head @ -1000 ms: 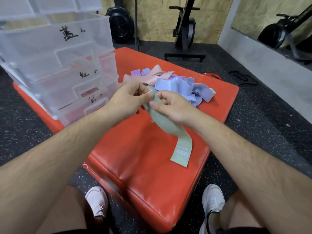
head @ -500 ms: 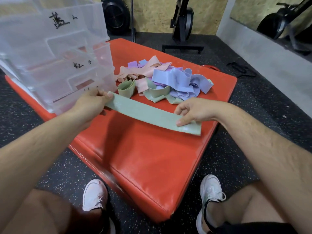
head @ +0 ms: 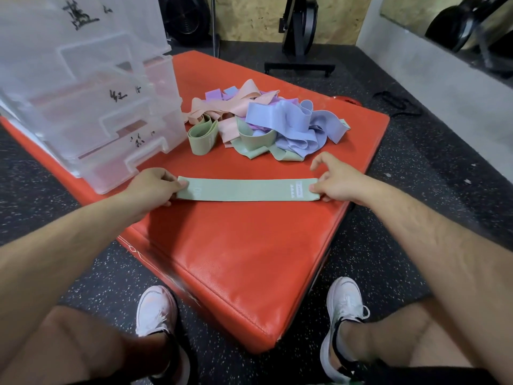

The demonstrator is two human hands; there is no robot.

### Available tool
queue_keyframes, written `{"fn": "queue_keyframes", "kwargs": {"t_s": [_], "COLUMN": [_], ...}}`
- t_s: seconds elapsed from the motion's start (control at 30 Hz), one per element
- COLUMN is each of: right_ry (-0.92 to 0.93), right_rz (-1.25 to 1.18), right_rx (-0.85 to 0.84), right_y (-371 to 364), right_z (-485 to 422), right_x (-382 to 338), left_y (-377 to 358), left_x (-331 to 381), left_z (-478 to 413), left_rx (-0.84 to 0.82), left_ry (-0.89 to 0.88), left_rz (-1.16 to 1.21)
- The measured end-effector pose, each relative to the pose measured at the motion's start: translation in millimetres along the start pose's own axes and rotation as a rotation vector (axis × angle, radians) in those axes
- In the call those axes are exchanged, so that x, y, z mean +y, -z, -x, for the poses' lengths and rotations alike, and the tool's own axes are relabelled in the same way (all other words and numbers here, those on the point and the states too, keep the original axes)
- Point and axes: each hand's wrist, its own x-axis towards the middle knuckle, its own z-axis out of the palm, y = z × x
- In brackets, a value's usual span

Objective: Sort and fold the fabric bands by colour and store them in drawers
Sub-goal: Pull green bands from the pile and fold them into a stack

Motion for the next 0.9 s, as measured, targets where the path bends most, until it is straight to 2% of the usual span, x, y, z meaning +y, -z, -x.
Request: {"fn": "queue_keyframes", "kwargs": {"t_s": [0.2, 0.33, 0.47, 0.67, 0.8, 0.9], "right_ry": [0.117, 0.158, 0.179, 0.143, 0.297, 0.386], "right_rz": [0.249, 0.310, 0.310, 0.386, 0.395, 0.405], "right_rx": [0.107, 0.139, 0.157, 0.170, 0.180, 0.141], "right_y": [-10.7, -12.8, -16.1, -15.4, -23.2, -36.7], "right_z": [-0.7, -1.8, 0.6, 3.7, -1.8, -12.2], "right_x": [3.4, 10.8, 13.2, 0.0, -35.3, -63.2], "left_y": [-9.4, -12.2, -14.1, -5.4, -14.2, -32.4], "left_x": [-6.7, -12.2, -10.9, 5.7, 35.0, 58.0], "left_z": [1.8, 0.3, 2.0, -2.5, -3.9, -10.7], "left_rx": [0.104, 0.190, 0.141, 0.126, 0.184, 0.141], "left_ry": [-0.107, -0.216, -0.321, -0.349, -0.468, -0.581], "left_rz": [-0.249, -0.309, -0.411, -0.573, -0.587, -0.544]}}
